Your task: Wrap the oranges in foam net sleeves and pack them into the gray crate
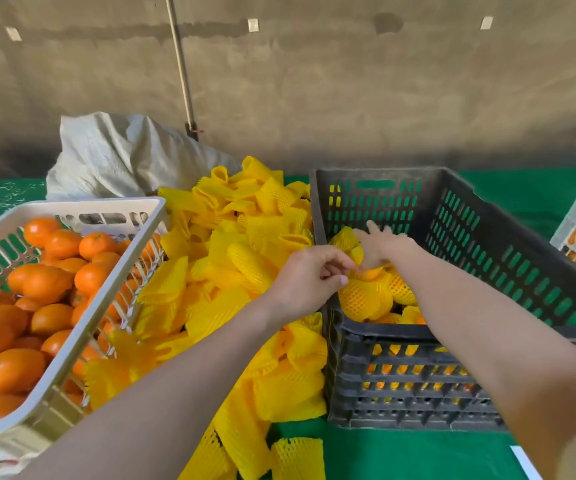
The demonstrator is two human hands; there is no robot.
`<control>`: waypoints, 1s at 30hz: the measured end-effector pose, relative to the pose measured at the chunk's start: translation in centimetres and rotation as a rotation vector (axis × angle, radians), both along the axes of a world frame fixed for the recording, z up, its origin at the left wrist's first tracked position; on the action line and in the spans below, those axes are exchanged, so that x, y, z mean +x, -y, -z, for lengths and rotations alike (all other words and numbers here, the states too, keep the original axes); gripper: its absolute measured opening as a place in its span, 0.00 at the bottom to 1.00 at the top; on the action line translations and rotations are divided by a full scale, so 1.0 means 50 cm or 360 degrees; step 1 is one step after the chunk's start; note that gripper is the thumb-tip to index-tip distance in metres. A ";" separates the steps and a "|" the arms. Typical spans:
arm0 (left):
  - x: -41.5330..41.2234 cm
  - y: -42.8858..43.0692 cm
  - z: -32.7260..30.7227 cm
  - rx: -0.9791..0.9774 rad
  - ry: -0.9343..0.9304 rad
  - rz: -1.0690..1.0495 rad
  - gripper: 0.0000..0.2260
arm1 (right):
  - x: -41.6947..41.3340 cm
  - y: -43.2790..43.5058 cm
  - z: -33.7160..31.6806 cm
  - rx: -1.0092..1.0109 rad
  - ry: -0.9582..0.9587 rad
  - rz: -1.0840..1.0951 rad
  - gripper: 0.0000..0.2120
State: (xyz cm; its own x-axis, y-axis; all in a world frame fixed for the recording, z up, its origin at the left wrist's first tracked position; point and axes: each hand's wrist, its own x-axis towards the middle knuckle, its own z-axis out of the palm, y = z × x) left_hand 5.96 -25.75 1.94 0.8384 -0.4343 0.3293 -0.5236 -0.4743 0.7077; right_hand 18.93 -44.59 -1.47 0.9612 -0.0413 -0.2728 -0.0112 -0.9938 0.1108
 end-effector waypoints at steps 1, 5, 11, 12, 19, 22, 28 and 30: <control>-0.007 -0.004 0.002 0.0025 0.0024 0.0017 0.09 | -0.008 -0.005 -0.015 0.0080 0.0218 0.0013 0.43; -0.035 -0.033 0.014 0.0070 0.0086 0.0039 0.12 | -0.051 -0.058 -0.099 0.0789 0.1159 -0.0066 0.24; -0.047 -0.155 0.006 -0.0319 -0.0149 -0.0437 0.09 | -0.170 -0.238 -0.136 0.1044 0.1209 -0.0628 0.12; -0.046 -0.183 0.004 -0.0389 -0.0162 -0.0534 0.08 | -0.177 -0.270 -0.123 0.0970 0.1021 -0.0692 0.12; -0.085 -0.339 0.004 -0.0629 -0.0296 -0.0796 0.12 | -0.128 -0.385 0.002 0.0379 -0.0078 -0.0349 0.26; -0.103 -0.387 0.007 -0.0644 -0.0281 -0.0848 0.12 | -0.126 -0.385 0.026 0.0542 0.0143 -0.0311 0.19; -0.112 -0.427 0.008 -0.0852 -0.0466 -0.0900 0.10 | -0.215 -0.417 -0.044 0.2026 0.0926 -0.0239 0.09; -0.114 -0.415 0.004 -0.0995 -0.0703 -0.0805 0.20 | -0.257 -0.436 -0.064 0.2472 0.0691 -0.0229 0.19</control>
